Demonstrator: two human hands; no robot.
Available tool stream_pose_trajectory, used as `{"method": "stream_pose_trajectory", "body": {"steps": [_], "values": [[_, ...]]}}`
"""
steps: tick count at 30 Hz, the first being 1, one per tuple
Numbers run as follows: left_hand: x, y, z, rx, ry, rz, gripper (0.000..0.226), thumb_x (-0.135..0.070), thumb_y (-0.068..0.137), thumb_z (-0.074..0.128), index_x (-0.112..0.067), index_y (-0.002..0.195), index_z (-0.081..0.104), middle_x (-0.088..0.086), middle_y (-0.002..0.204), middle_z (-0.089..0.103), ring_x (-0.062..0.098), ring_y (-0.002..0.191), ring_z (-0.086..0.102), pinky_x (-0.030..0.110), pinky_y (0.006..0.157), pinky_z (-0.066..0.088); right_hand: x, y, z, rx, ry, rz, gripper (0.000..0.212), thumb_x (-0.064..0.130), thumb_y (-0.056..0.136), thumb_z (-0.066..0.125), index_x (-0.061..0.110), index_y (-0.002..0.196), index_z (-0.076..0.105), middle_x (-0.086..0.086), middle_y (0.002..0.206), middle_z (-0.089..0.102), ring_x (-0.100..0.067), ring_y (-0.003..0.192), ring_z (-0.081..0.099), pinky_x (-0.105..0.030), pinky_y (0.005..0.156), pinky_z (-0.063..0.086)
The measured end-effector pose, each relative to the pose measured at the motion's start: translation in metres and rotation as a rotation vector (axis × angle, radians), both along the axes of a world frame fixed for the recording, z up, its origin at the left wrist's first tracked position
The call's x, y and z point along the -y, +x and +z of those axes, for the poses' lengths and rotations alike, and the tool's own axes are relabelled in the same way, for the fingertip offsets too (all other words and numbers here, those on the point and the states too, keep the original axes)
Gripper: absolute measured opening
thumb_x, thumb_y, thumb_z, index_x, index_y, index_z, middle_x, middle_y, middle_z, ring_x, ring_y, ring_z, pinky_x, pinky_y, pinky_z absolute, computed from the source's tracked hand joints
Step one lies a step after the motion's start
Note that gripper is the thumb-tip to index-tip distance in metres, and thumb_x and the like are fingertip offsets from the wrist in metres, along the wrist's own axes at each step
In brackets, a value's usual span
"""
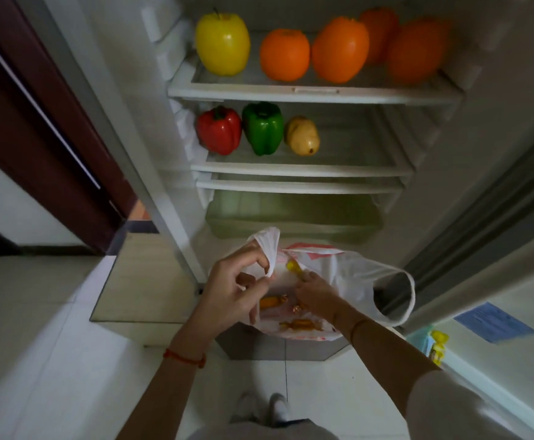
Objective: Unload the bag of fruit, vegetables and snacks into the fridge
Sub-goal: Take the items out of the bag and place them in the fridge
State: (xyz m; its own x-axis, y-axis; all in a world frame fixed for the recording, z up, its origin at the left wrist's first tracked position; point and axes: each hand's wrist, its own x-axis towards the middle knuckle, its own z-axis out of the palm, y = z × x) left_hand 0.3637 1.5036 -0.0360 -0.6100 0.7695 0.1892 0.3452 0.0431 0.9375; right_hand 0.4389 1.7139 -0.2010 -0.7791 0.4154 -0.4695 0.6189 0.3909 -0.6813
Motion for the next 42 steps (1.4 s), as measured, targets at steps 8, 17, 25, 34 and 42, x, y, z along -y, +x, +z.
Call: {"method": "stream_pose_trajectory", "body": {"steps": [8, 17, 25, 34, 42], "values": [[0.001, -0.010, -0.005, -0.005, 0.015, 0.045, 0.004, 0.003, 0.083, 0.060, 0.002, 0.083, 0.056, 0.013, 0.083, 0.055, 0.013, 0.049, 0.058, 0.022, 0.041, 0.047, 0.004, -0.016, 0.000, -0.098, 0.450, 0.607, 0.058, 0.067, 0.087, 0.050, 0.029, 0.130, 0.058, 0.002, 0.130, 0.058, -0.013, 0.118, 0.049, -0.024, 0.111, 0.036], [-0.004, -0.012, -0.003, 0.008, 0.028, 0.066, 0.008, -0.004, 0.084, 0.062, 0.001, 0.082, 0.056, 0.016, 0.084, 0.057, 0.012, 0.047, 0.059, 0.018, 0.042, 0.045, 0.032, -0.028, -0.024, -0.043, 0.445, 0.605, 0.040, 0.048, 0.090, 0.058, 0.026, 0.124, 0.057, 0.003, 0.125, 0.061, -0.016, 0.112, 0.060, -0.034, 0.100, 0.050], [-0.003, -0.012, -0.002, 0.021, 0.014, 0.065, 0.008, -0.001, 0.086, 0.062, 0.003, 0.082, 0.056, 0.021, 0.086, 0.057, 0.012, 0.041, 0.058, 0.023, 0.039, 0.046, 0.033, -0.037, -0.035, 0.003, 0.545, 0.646, 0.055, 0.063, 0.085, 0.049, 0.022, 0.121, 0.056, -0.001, 0.124, 0.061, -0.020, 0.108, 0.061, -0.035, 0.094, 0.053], [-0.004, -0.012, -0.002, 0.042, 0.013, 0.047, 0.004, 0.001, 0.086, 0.060, 0.001, 0.083, 0.057, 0.011, 0.077, 0.057, 0.006, 0.042, 0.056, 0.024, 0.039, 0.047, 0.036, -0.039, -0.050, 0.020, 0.654, 0.741, 0.054, 0.054, 0.088, 0.054, 0.016, 0.127, 0.054, -0.007, 0.129, 0.058, -0.027, 0.117, 0.057, -0.042, 0.100, 0.047], [-0.011, -0.010, 0.003, 0.012, -0.022, 0.055, 0.012, -0.017, 0.084, 0.064, -0.009, 0.079, 0.056, -0.006, 0.071, 0.056, 0.012, 0.047, 0.058, 0.035, 0.041, 0.048, 0.023, -0.020, -0.015, -0.111, 0.362, 0.424, 0.050, 0.063, 0.078, 0.061, 0.029, 0.112, 0.050, 0.007, 0.109, 0.058, -0.011, 0.092, 0.057, -0.026, 0.087, 0.050]]}}
